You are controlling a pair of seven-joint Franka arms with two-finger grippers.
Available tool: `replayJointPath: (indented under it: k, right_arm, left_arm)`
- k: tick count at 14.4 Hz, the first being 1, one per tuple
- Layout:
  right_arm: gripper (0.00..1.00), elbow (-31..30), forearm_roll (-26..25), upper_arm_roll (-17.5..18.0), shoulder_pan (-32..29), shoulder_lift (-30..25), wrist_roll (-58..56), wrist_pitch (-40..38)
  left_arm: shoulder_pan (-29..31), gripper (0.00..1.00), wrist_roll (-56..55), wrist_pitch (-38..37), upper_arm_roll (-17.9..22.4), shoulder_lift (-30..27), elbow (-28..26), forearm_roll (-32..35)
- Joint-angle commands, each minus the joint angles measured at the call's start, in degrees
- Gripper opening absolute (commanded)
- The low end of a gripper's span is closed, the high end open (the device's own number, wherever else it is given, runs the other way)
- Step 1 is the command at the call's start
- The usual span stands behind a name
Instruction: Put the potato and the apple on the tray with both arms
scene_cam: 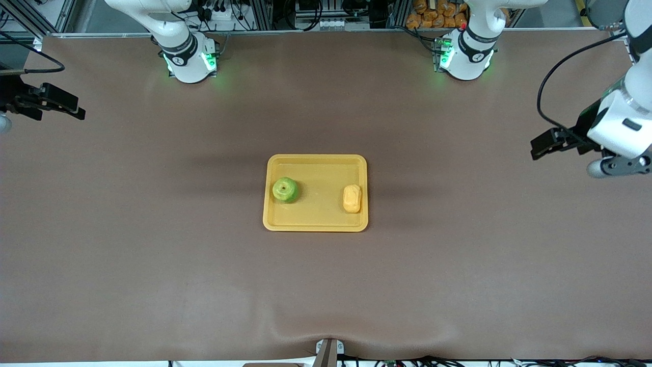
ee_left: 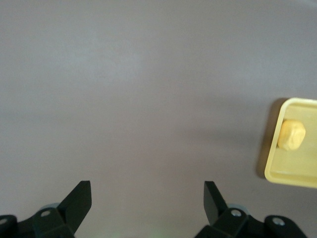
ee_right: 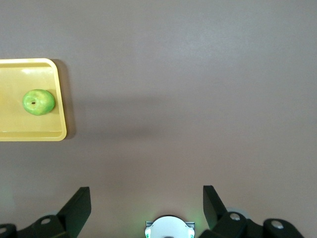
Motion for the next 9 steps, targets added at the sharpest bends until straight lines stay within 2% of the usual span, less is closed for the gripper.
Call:
replayJointPath:
  k: [1,4,9]
  right_arm:
    - [1.00,0.9,-0.9,0.8,-0.7,0.2,-0.7,-0.4]
    - [1.00,0.9,-0.9,0.9,-0.7,0.2,-0.7,-0.4]
    - [1.00,0.7,-0.9,0.7,-0.8,0.3,-0.6,-0.3]
  left_arm:
    - [0.9,1.00,1.2,0.3,-0.5,-7.1,-7.7,-1.2]
    - [3.4,1.00,1.2,0.3,-1.8,-9.7,-9.7,-2.1]
    - [4.0,1.00,1.0,0.5,-3.1,-14.0,-13.6,-2.1]
